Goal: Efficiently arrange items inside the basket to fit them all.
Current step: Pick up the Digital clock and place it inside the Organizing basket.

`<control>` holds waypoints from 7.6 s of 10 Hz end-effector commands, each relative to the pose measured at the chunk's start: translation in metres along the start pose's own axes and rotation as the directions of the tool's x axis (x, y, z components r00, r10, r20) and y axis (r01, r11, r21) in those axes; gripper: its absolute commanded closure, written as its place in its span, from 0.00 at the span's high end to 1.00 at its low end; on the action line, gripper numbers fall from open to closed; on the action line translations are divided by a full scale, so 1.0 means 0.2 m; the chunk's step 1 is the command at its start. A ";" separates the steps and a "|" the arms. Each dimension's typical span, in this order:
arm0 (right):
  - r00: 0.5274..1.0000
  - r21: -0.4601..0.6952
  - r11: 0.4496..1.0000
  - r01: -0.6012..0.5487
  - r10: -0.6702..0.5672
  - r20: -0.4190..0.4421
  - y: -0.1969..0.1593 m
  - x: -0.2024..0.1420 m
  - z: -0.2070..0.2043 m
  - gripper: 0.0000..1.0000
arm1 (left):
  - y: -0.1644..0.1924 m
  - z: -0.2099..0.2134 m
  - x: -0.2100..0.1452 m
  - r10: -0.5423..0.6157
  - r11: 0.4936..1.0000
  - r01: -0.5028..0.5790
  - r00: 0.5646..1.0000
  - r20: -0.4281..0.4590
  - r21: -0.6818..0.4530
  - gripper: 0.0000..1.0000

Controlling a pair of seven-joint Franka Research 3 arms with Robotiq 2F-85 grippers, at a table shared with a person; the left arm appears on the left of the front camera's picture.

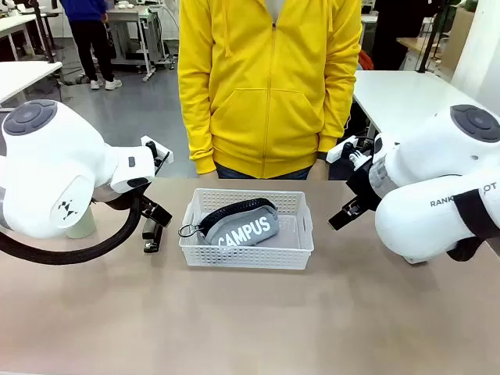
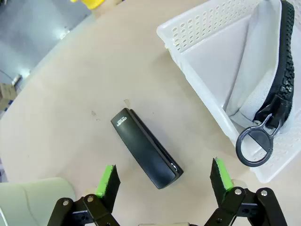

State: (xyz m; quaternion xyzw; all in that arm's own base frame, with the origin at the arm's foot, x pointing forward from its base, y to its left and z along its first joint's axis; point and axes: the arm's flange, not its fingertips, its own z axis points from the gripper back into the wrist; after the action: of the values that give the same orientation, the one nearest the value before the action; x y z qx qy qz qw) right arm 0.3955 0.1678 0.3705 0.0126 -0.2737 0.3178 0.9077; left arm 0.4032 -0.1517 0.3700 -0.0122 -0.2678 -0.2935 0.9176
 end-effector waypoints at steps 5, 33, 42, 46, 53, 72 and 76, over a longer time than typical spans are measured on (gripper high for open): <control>1.000 0.000 1.000 0.000 0.000 0.000 0.00 0.00 0.00 1.00 | 0.00 0.00 0.00 0.000 1.000 0.000 1.000 0.000 0.000 1.00; -0.015 0.616 0.029 0.788 -0.998 0.067 -0.94 -1.70 1.14 1.00 | 1.09 0.85 -1.57 0.989 0.148 -0.748 0.118 0.090 -0.647 1.00; 0.025 0.647 0.057 0.761 -0.998 0.058 -1.22 -1.70 1.41 1.00 | 1.35 1.00 -1.77 0.996 0.090 -0.741 0.086 0.039 -0.666 1.00; 0.025 0.647 0.057 0.761 -0.998 0.058 -1.22 -1.70 1.41 1.00 | 1.35 1.00 -1.77 0.996 0.090 -0.741 0.086 0.039 -0.666 1.00; 0.411 0.246 0.382 0.891 -0.908 -0.080 -0.98 -0.95 1.01 1.00 | 1.35 1.00 -1.77 0.996 0.090 -0.741 0.086 0.039 -0.666 1.00; 0.622 -0.202 0.716 0.669 -0.687 -0.376 -0.76 -0.17 0.05 1.00 | 1.35 1.00 -1.77 0.996 0.090 -0.741 0.086 0.039 -0.666 1.00; 0.562 -0.243 0.663 0.708 -0.738 -0.374 -0.77 -0.17 -0.01 1.00 | 1.35 1.00 -1.77 0.996 0.090 -0.741 0.086 0.039 -0.666 1.00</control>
State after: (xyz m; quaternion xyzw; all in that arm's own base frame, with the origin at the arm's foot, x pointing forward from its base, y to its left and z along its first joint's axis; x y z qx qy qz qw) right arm 0.4609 0.0217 0.3690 0.0357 -0.0450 -0.0817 0.9950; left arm 0.2098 0.2968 0.4027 -0.4758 -0.3255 0.3166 0.7533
